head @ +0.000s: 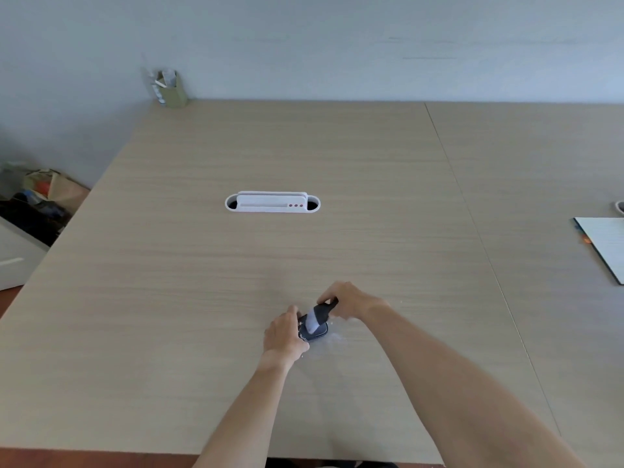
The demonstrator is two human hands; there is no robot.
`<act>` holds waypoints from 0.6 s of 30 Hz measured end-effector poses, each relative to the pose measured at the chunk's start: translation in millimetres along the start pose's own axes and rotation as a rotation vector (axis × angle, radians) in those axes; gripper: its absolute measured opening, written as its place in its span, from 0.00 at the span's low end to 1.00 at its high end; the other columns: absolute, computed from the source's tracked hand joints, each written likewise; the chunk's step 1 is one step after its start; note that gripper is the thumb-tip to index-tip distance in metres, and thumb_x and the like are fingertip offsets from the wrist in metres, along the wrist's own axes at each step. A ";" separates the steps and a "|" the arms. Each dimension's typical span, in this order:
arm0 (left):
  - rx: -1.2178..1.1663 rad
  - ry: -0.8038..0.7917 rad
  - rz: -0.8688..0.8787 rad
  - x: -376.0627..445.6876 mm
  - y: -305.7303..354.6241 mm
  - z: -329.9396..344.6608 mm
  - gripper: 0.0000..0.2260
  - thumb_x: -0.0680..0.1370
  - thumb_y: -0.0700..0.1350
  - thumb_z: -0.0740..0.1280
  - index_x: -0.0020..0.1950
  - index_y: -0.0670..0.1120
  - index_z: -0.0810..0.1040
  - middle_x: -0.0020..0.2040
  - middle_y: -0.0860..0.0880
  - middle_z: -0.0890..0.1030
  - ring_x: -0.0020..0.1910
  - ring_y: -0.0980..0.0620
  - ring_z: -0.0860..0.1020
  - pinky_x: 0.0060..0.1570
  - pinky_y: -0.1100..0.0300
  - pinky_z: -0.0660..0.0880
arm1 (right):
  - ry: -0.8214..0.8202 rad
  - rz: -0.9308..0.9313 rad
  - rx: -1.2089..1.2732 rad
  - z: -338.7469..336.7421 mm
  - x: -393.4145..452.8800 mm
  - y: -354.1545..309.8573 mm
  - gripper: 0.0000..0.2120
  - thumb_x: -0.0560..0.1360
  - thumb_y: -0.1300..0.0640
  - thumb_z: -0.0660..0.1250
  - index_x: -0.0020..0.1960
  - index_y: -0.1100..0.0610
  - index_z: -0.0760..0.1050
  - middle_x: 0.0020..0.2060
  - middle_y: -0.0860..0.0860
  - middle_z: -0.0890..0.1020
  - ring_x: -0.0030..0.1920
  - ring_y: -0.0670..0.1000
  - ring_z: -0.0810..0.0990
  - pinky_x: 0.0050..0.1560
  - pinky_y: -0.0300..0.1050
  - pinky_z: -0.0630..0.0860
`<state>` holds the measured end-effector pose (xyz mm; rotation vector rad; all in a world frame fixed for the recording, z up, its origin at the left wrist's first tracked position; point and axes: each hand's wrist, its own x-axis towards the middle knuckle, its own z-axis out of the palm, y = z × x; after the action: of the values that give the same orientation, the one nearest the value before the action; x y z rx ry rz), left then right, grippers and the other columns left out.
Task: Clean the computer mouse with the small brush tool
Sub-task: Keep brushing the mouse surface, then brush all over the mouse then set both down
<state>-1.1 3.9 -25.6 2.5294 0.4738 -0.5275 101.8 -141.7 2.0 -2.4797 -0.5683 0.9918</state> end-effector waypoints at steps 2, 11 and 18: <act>0.006 -0.025 0.026 2.9 1.7 -5.7 0.23 0.66 0.37 0.74 0.59 0.47 0.73 0.54 0.48 0.81 0.53 0.44 0.80 0.47 0.55 0.75 | -0.013 -0.024 0.005 5.5 -0.6 -6.1 0.18 0.70 0.73 0.60 0.52 0.60 0.83 0.48 0.61 0.84 0.40 0.51 0.75 0.40 0.44 0.71; -0.002 -0.077 0.081 10.9 0.8 -13.3 0.26 0.66 0.31 0.74 0.60 0.48 0.76 0.57 0.46 0.77 0.52 0.43 0.79 0.47 0.50 0.82 | 0.086 0.044 -0.032 9.4 -10.3 0.8 0.19 0.72 0.73 0.58 0.54 0.61 0.82 0.50 0.58 0.82 0.45 0.55 0.77 0.44 0.45 0.73; 0.025 -0.099 0.095 15.7 0.9 -13.0 0.27 0.65 0.31 0.77 0.60 0.51 0.79 0.59 0.47 0.71 0.54 0.43 0.77 0.49 0.53 0.79 | 0.022 0.044 -0.052 18.8 -17.0 -3.2 0.18 0.72 0.74 0.57 0.48 0.59 0.81 0.43 0.56 0.79 0.45 0.58 0.78 0.45 0.49 0.75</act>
<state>16.4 13.7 -22.0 2.5204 0.3112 -0.6231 76.4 -143.6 0.5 -2.5562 -0.5415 0.9763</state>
